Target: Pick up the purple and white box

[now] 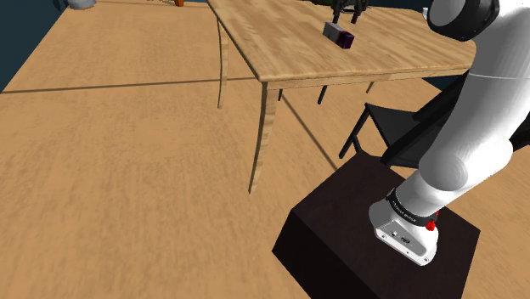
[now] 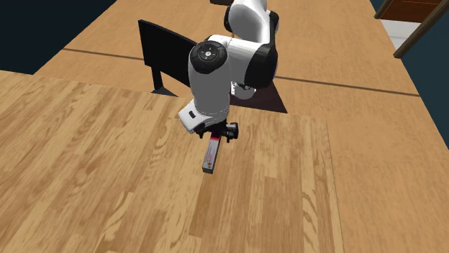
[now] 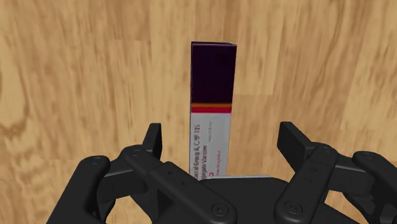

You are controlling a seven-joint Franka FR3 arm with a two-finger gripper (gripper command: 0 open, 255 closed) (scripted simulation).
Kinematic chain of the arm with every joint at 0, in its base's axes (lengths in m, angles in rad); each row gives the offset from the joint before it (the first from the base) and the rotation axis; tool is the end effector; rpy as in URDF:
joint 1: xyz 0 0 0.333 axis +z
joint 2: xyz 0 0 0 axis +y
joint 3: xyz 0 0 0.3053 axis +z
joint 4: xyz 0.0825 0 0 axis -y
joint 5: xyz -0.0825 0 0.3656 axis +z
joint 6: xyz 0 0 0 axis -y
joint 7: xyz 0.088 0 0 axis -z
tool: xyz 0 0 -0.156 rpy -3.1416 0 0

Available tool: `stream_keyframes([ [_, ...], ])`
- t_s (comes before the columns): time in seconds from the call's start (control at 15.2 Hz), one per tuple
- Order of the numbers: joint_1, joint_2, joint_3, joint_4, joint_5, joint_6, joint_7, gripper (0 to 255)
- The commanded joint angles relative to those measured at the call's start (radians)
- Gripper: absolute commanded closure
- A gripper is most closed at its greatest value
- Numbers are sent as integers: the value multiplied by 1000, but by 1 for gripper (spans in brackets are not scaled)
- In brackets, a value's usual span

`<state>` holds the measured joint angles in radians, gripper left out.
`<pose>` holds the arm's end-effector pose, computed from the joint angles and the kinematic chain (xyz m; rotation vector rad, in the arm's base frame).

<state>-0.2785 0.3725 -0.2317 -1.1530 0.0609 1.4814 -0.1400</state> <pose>0.5659 -0.2751 0.5311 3.0818 -0.5479 -0.0635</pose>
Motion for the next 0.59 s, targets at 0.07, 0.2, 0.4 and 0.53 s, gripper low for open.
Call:
stream_keyframes([
  [0.07, -14, 48, -2, 56, 11, -7, -1, 0],
  [0.2, -10, 35, -2, 8, 8, 28, 0, 0],
  [0.4, -4, 19, -2, -57, 5, 77, 1, 0],
  [0.53, -2, 13, -2, -89, 4, 102, 2, 0],
])
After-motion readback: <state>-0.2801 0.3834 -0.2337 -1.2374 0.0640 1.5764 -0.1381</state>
